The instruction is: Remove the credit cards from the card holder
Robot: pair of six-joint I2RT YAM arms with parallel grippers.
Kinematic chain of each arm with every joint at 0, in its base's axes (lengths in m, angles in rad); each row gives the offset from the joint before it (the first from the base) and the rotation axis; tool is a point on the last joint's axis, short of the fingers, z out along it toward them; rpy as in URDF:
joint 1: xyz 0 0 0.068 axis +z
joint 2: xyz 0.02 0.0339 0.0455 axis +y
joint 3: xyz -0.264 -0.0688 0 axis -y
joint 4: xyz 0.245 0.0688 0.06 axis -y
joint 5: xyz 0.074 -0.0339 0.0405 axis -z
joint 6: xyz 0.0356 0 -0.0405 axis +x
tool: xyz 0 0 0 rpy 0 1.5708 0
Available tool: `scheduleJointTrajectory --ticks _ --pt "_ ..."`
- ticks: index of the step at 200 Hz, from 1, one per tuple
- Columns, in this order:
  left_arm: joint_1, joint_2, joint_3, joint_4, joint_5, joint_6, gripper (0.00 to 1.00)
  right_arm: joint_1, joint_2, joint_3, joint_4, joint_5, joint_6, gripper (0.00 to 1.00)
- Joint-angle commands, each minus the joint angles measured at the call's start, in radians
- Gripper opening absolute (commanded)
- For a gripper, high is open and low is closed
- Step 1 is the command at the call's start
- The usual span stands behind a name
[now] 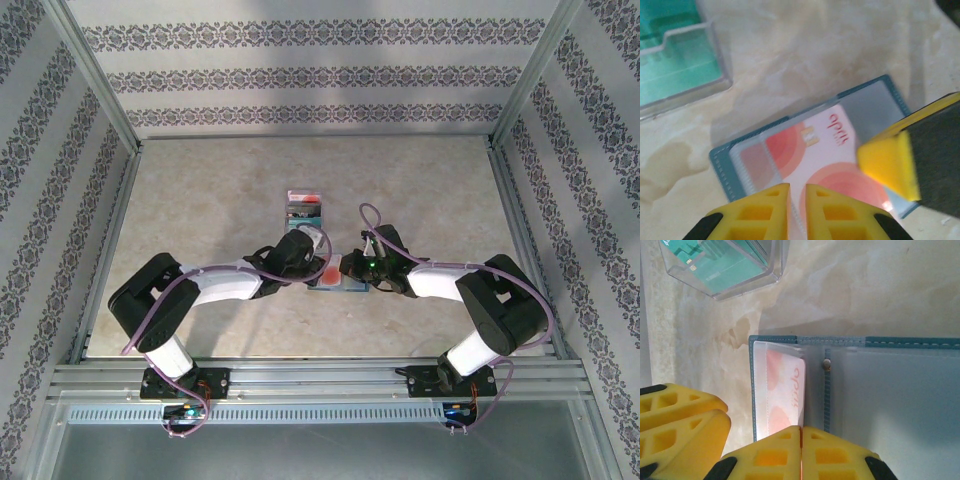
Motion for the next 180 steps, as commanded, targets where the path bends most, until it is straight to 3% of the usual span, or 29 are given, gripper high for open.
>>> scheduleJointTrajectory --ticks 1,125,180 --pt "-0.011 0.047 0.033 0.013 0.046 0.018 0.15 -0.006 -0.013 -0.006 0.009 -0.002 -0.002 0.08" --pt "-0.013 0.105 0.009 -0.023 0.023 0.009 0.14 -0.009 -0.027 -0.041 0.146 -0.070 0.038 0.16" --pt "-0.011 0.089 0.003 -0.052 -0.012 0.009 0.14 -0.030 -0.024 -0.061 0.209 -0.099 0.061 0.12"
